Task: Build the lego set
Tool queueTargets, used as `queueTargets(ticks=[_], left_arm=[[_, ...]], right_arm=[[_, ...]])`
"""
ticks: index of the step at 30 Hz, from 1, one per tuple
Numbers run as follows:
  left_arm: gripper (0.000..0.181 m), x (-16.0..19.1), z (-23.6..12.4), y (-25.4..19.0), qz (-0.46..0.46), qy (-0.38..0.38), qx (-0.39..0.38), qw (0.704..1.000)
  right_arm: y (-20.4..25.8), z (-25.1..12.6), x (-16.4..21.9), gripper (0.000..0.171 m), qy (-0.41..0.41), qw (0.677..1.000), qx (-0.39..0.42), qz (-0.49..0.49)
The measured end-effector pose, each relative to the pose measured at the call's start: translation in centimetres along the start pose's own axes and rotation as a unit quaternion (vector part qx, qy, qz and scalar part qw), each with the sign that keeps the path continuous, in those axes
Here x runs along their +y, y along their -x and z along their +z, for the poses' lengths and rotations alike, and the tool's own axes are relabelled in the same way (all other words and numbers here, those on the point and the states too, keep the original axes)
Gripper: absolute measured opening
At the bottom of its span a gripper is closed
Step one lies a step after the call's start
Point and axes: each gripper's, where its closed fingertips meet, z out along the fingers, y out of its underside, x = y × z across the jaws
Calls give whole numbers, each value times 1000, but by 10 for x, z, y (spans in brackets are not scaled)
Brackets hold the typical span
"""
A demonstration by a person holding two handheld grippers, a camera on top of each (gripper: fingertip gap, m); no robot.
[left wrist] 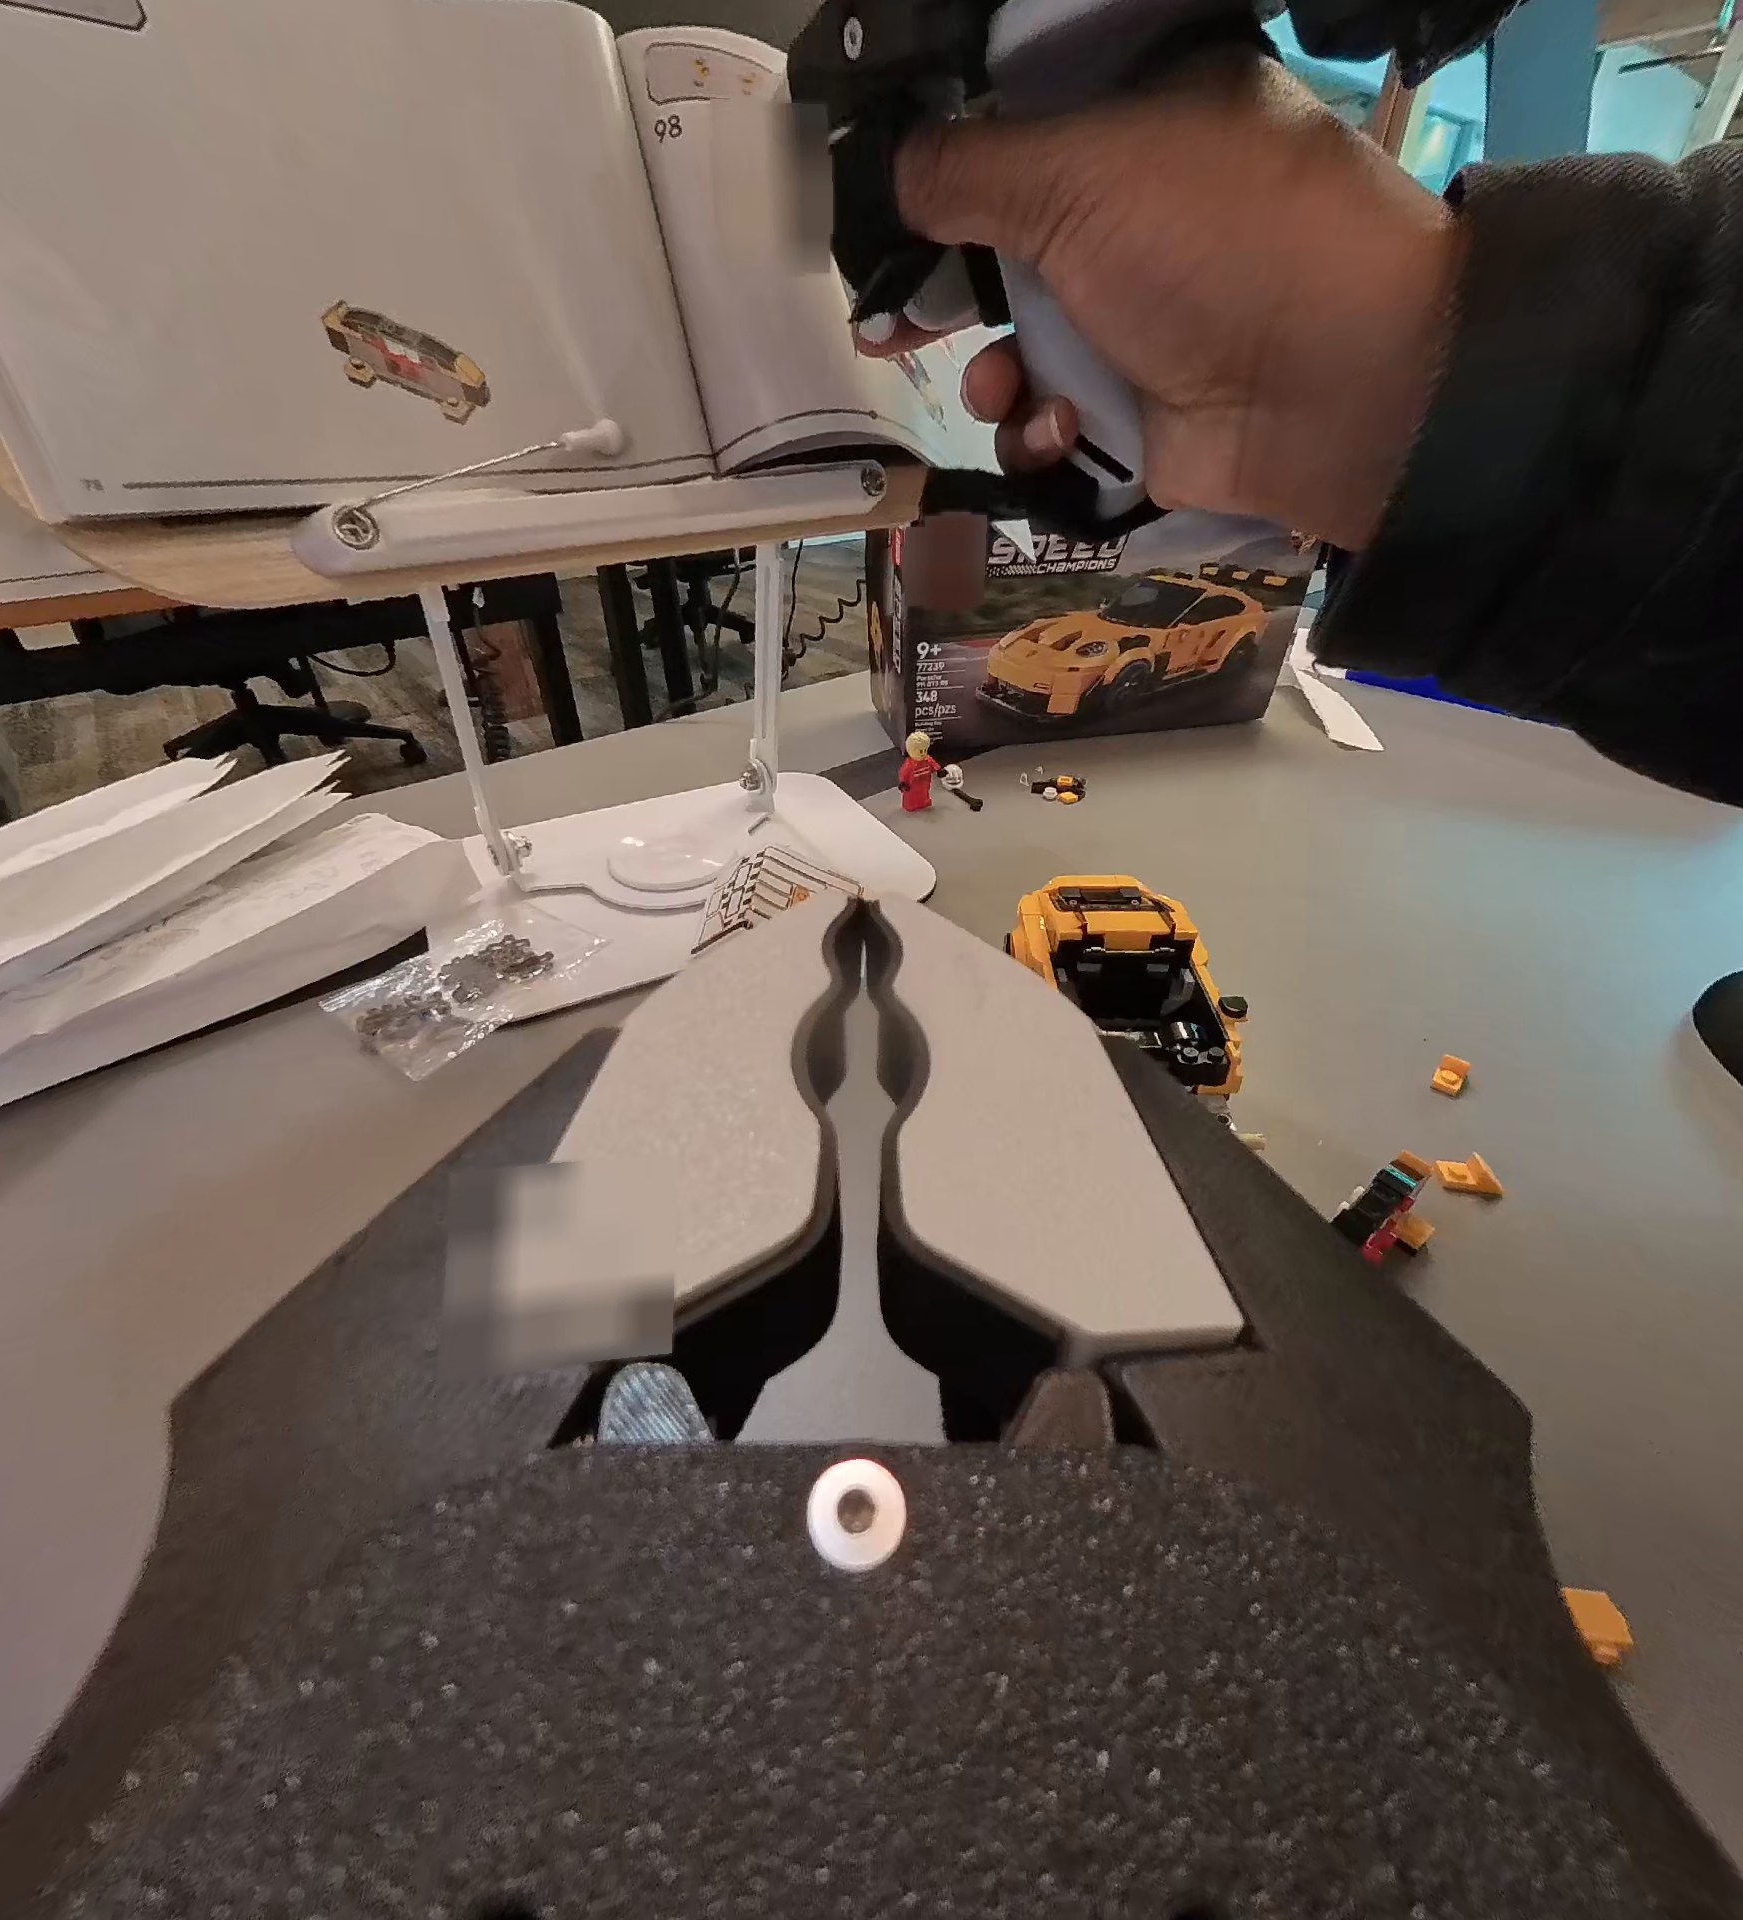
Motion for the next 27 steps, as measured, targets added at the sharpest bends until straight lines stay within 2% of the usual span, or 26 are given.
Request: queueTargets(ticks=[12, 21, 27], left_arm=[[0, 1, 2, -12, 22, 6, 17, 1000], [0, 2, 2, -12, 23, 10, 20, 999], [0, 5, 3, -13, 24, 16, 22, 999]], right_arm=[[-8, 0, -8, 0, -14, 1000, 0, -9], [-25, -2, 16, 0, -21, 1000, 8, -8], [-26, -2, 12, 0, -28, 1000, 1, -6]])
